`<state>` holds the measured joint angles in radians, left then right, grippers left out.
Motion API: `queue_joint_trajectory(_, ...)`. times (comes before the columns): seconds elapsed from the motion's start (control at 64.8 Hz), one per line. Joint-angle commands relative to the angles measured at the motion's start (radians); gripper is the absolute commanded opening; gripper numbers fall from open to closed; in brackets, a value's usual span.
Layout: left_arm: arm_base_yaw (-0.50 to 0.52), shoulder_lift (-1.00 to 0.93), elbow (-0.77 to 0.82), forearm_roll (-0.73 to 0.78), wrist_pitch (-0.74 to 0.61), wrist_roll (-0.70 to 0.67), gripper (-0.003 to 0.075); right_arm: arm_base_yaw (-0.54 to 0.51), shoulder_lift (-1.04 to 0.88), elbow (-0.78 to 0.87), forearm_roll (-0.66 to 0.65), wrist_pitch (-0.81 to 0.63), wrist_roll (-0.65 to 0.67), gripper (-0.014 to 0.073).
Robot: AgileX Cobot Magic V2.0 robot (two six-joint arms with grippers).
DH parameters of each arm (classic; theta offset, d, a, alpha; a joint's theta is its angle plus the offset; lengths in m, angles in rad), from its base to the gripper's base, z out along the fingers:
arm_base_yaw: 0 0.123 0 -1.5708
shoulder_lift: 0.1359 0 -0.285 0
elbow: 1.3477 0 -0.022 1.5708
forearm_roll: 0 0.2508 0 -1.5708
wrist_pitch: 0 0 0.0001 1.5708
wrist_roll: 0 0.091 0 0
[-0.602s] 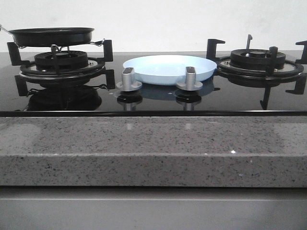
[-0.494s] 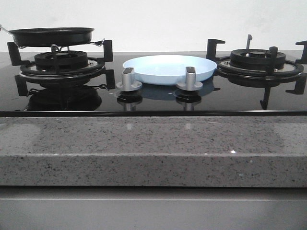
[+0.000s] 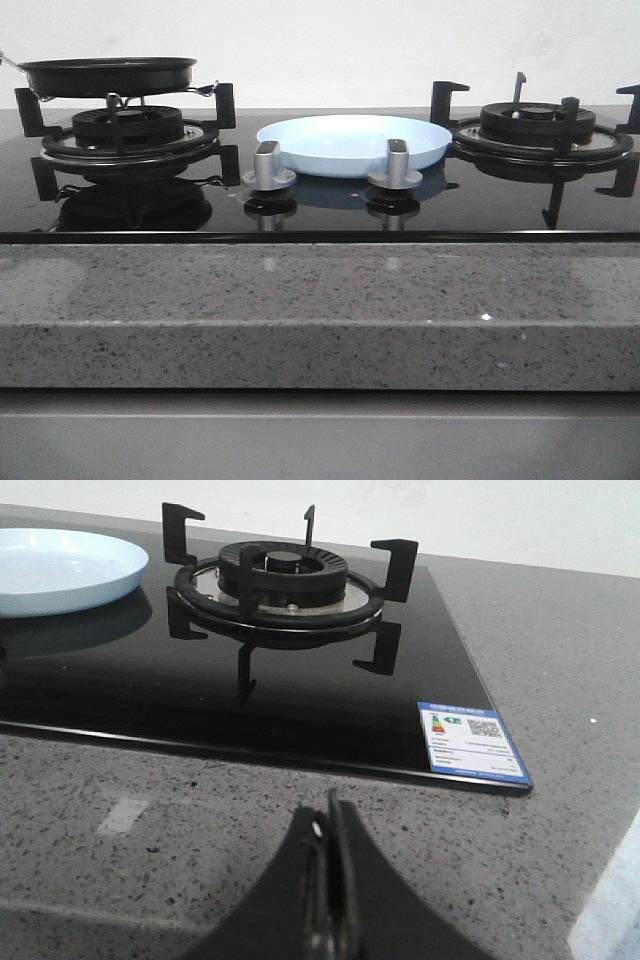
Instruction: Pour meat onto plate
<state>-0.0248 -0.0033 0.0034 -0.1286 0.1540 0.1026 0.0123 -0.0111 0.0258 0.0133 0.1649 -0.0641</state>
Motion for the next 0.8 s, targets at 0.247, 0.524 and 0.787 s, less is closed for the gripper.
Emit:
queue_joint_trajectory(0.247, -0.007, -0.017, 0.005, -0.010, -0.082, -0.011, -0.0020, -0.004, -0.015, -0.004, -0.007, -0.086, -0.002, -0.0062)
queue_joint_trajectory(0.524, -0.007, -0.017, 0.005, -0.010, -0.082, -0.011, -0.0020, -0.004, -0.015, -0.004, -0.007, -0.086, -0.002, -0.0062)
queue_joint_trajectory(0.787, -0.007, -0.017, 0.005, -0.008, -0.123, -0.011, -0.0020, -0.004, -0.015, -0.004, -0.013, -0.090, -0.002, -0.0062)
